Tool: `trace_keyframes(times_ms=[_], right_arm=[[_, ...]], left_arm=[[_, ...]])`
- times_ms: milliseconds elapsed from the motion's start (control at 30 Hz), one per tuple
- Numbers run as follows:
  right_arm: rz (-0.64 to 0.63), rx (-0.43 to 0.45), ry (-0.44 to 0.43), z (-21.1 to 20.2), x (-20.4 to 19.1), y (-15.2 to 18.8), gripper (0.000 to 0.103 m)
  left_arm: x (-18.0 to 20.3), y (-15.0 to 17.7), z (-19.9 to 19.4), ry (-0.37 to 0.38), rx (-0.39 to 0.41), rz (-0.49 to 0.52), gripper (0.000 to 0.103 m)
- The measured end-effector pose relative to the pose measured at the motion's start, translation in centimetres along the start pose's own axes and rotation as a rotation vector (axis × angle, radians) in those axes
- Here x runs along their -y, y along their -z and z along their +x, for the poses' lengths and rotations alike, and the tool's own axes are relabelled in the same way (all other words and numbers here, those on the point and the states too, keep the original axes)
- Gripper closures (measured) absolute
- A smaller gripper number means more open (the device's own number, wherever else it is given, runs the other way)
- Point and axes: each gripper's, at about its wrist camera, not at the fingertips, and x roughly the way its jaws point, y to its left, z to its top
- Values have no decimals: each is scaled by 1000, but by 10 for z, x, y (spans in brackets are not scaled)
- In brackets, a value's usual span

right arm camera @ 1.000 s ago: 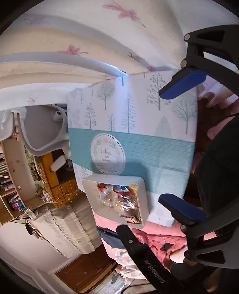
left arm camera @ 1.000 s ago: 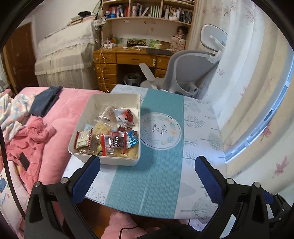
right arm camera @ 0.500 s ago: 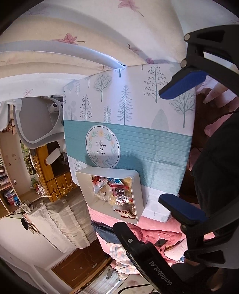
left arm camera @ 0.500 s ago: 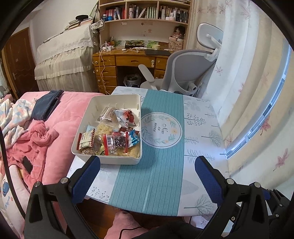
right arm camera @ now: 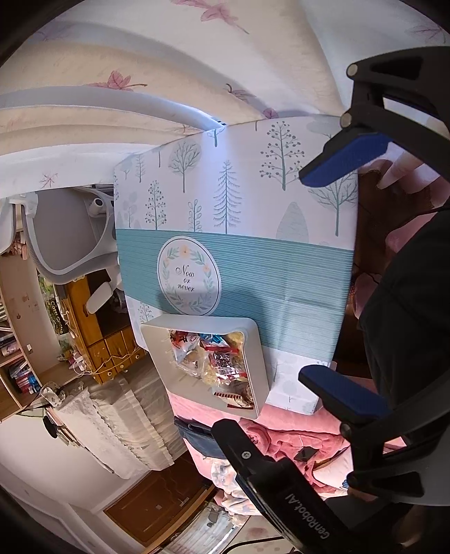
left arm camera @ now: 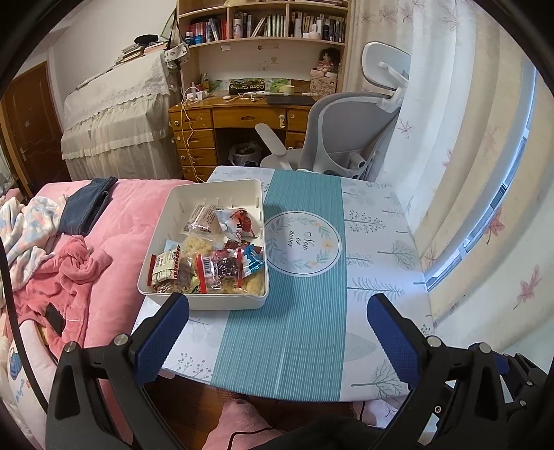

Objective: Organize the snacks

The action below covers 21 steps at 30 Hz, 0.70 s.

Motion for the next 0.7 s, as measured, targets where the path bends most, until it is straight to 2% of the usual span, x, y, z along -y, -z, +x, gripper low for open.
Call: trace_keyframes(times_ms=[700], right_arm=[[-7, -19, 4, 2, 0, 5, 0]], left_arm=[[-1, 3, 0, -7, -32, -3, 1]])
